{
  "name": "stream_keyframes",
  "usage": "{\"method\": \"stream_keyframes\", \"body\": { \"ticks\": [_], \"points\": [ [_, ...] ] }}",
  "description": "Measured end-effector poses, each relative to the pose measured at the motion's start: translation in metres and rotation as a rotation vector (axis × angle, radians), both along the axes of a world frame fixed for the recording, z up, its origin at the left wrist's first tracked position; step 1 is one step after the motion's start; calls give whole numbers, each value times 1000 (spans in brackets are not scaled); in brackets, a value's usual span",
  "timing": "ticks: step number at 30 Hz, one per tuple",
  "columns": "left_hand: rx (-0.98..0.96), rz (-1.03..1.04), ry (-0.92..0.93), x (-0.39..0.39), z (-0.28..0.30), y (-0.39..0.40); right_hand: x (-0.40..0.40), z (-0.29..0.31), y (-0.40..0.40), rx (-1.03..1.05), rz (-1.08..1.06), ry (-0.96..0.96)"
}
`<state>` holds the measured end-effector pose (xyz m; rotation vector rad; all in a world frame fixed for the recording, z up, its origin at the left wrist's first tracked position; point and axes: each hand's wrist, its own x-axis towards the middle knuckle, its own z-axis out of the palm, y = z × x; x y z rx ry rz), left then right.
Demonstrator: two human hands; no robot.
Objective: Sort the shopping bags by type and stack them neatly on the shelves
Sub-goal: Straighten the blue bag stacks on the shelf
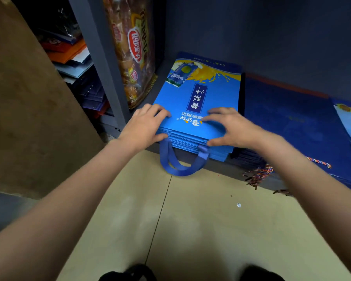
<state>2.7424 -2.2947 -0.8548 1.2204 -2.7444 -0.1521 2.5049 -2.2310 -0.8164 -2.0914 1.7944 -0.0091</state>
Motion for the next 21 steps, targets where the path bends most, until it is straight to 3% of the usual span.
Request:
{"method": "stream_keyframes", "body": {
  "ticks": [4, 9, 13, 21],
  "points": [
    [19, -84, -128, -18, 9, -3, -15, -8, 24, 43, -23, 68],
    [37, -151, -198, -42, 13, -2, 2, -25, 32, -204, -53, 101],
    [17, -194, -244, -47, 18, -6, 1, -32, 28, -237, -62, 99],
    [51, -235, -184, -41, 28, -4, 12, -39, 30, -460, -149, 120]
  ]
}}
